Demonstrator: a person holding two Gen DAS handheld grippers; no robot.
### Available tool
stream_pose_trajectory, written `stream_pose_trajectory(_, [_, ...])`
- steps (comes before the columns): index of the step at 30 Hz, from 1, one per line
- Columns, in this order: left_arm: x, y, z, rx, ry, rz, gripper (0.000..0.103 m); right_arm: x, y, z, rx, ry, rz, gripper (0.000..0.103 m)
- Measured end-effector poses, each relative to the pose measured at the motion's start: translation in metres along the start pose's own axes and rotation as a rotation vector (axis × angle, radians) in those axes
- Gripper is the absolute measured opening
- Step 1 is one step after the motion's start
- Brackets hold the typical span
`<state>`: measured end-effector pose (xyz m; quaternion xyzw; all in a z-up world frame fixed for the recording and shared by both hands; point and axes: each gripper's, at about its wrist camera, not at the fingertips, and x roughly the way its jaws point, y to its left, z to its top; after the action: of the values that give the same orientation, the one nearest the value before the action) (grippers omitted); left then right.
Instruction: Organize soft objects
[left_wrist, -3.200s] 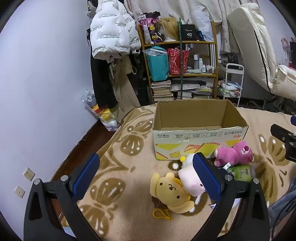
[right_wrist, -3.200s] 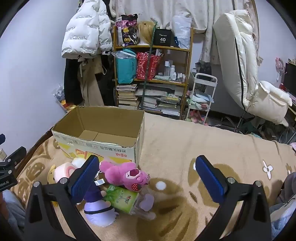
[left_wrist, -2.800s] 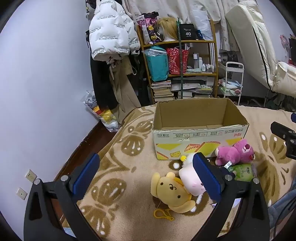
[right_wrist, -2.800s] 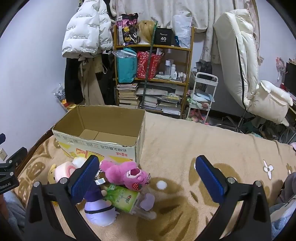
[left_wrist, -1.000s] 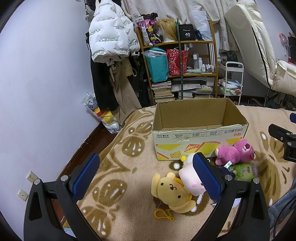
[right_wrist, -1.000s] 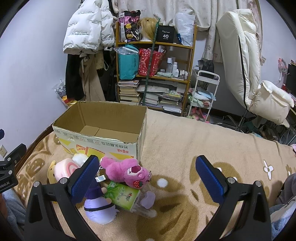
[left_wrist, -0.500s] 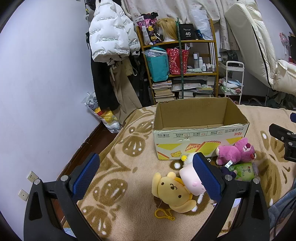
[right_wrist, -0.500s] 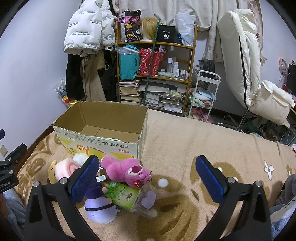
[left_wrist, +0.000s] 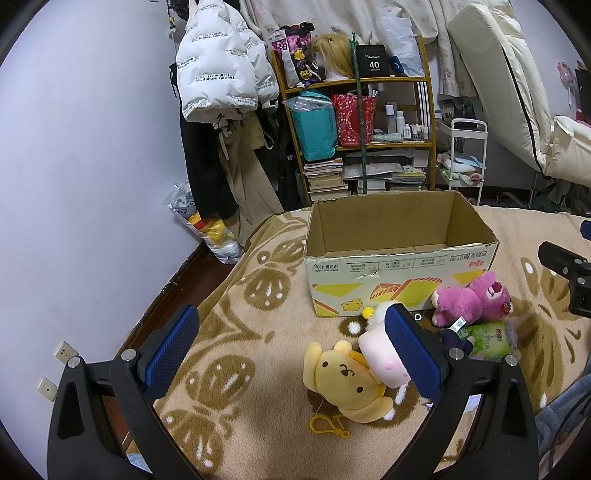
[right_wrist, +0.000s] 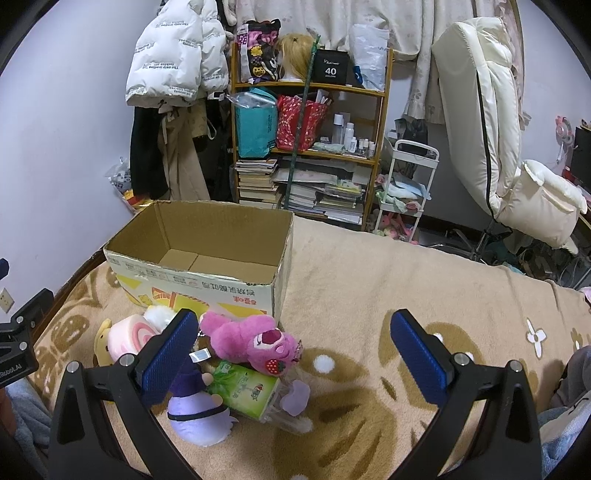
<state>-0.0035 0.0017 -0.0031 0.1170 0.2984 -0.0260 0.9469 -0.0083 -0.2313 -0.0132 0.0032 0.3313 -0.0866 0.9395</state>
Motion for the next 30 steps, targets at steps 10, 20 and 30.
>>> stream_pose_trajectory(10, [0.011, -0.006, 0.000, 0.021, 0.041, -0.014, 0.099, 0.005, 0.007, 0.000, -0.034, 0.016, 0.010, 0.103])
stream_pose_trajectory(20, [0.031, -0.023, 0.004, 0.022, 0.073, -0.028, 0.099, 0.021, 0.015, 0.009, -0.079, 0.025, -0.004, 0.103])
stream_pose_trajectory(30, [0.058, -0.041, 0.004, 0.024, 0.086, -0.063, 0.099, 0.052, 0.022, 0.009, -0.098, 0.101, 0.010, 0.103])
